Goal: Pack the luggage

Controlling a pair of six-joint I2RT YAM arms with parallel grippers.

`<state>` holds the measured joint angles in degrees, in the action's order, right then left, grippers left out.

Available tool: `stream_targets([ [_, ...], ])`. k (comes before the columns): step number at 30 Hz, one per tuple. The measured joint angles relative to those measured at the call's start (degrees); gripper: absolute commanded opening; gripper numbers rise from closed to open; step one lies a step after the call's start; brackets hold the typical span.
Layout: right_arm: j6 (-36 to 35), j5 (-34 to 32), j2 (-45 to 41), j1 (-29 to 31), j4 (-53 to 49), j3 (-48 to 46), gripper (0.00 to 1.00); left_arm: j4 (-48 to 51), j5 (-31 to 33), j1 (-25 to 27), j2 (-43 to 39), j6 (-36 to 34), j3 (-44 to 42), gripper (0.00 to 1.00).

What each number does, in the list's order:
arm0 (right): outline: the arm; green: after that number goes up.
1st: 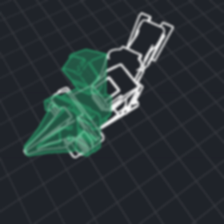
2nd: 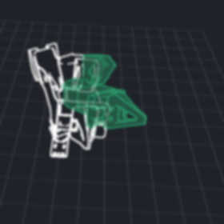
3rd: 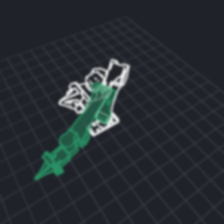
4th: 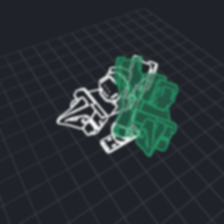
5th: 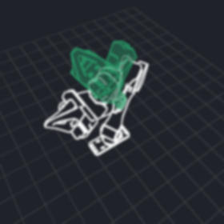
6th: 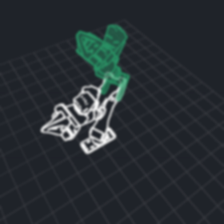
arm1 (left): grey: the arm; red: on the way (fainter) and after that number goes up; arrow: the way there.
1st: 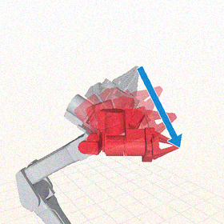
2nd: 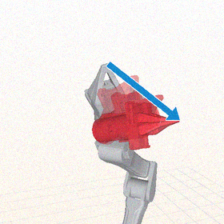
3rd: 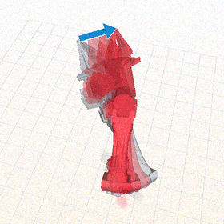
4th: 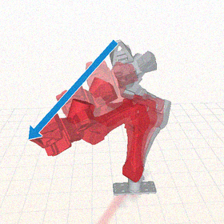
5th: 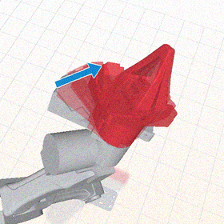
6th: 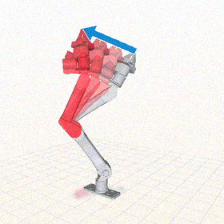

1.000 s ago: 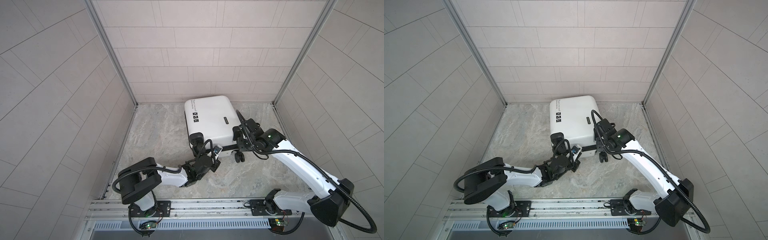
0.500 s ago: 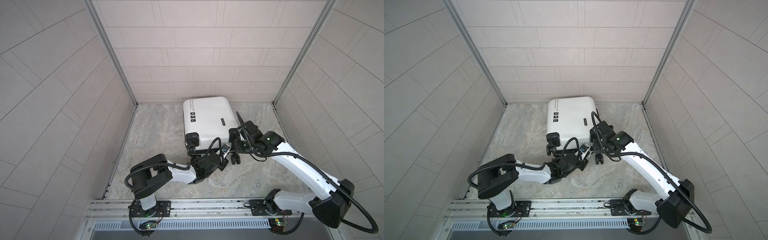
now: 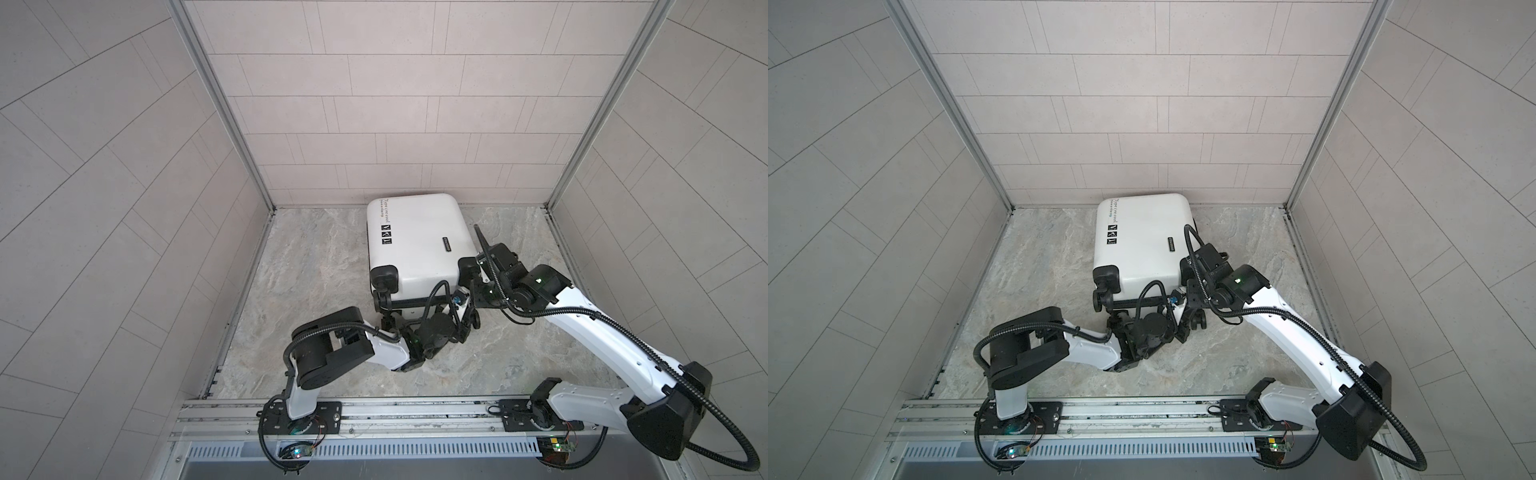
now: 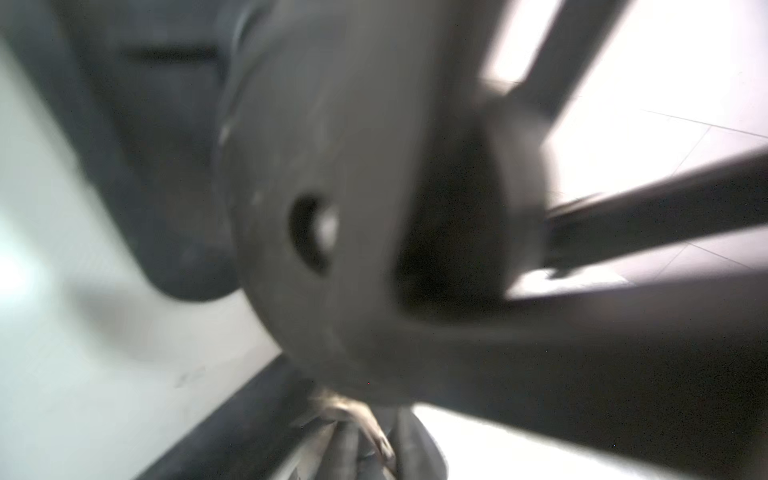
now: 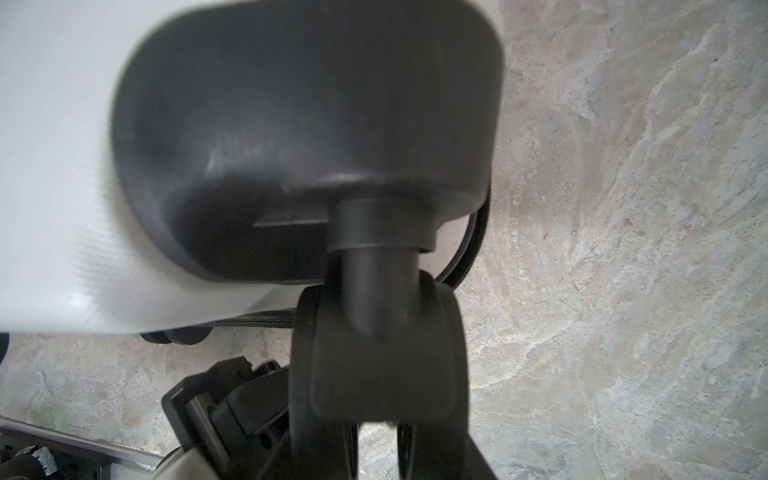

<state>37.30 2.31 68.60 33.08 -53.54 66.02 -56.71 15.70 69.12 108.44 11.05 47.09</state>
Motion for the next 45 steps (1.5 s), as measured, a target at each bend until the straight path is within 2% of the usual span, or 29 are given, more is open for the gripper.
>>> stream_targets([
  [3, -0.4, 0.0, -1.0, 0.0, 0.4, -0.3, 0.54, 0.0, 0.6, 1.6, -3.3, -0.5, -3.0, 0.56],
  [6, -2.0, 0.1, -2.5, 0.0, 1.4, -1.0, 0.73, 2.4, 2.5, 3.6, -8.9, -2.1, -4.9, 0.56],
  [9, -3.5, -0.7, -4.9, -0.1, 3.1, -1.7, 0.85, 8.5, 5.1, 5.5, -15.5, -4.2, -4.9, 0.56],
  [14, -5.3, -2.4, -10.3, -2.6, 3.9, -2.5, 0.95, 25.2, 10.4, 6.8, -26.7, -7.1, -2.8, 0.58],
  [16, -5.9, -2.8, -12.2, -4.3, 4.1, -3.1, 0.96, 32.5, 13.3, 6.8, -30.6, -7.7, -1.2, 0.6],
  [19, -6.8, -2.8, -13.8, -7.2, 4.4, -4.8, 0.92, 44.5, 19.1, 6.8, -36.6, -7.7, 2.2, 0.72],
  [23, -7.3, -2.8, -15.7, -11.3, 6.3, -9.6, 0.92, 63.1, 25.7, 5.7, -43.5, -2.7, 9.3, 0.84],
  [26, -7.2, -1.5, -19.2, -14.4, 9.4, -15.3, 0.95, 74.4, 26.7, 2.9, -48.2, 3.0, 13.1, 0.88],
  [29, -7.2, 2.1, -23.0, -17.1, 12.4, -20.5, 0.95, 83.3, 25.5, -1.9, -52.7, 8.9, 13.0, 0.93],
  [32, -7.1, 6.2, -24.3, -19.0, 15.0, -23.4, 0.94, 88.6, 22.9, -5.4, -55.9, 13.8, 10.4, 0.95],
  [37, -6.7, 13.4, -24.5, -21.3, 20.0, -28.1, 0.92, 92.7, 17.9, -6.3, -56.7, 19.7, 5.8, 0.98],
  [41, -6.2, 17.4, -24.3, -21.2, 22.5, -31.8, 0.91, 92.4, 15.0, -6.4, -54.1, 22.6, 4.8, 1.0],
  [45, -5.7, 19.6, -24.7, -21.2, 24.1, -34.8, 0.86, 91.2, 12.3, -8.1, -49.5, 24.2, 4.8, 1.0],
])
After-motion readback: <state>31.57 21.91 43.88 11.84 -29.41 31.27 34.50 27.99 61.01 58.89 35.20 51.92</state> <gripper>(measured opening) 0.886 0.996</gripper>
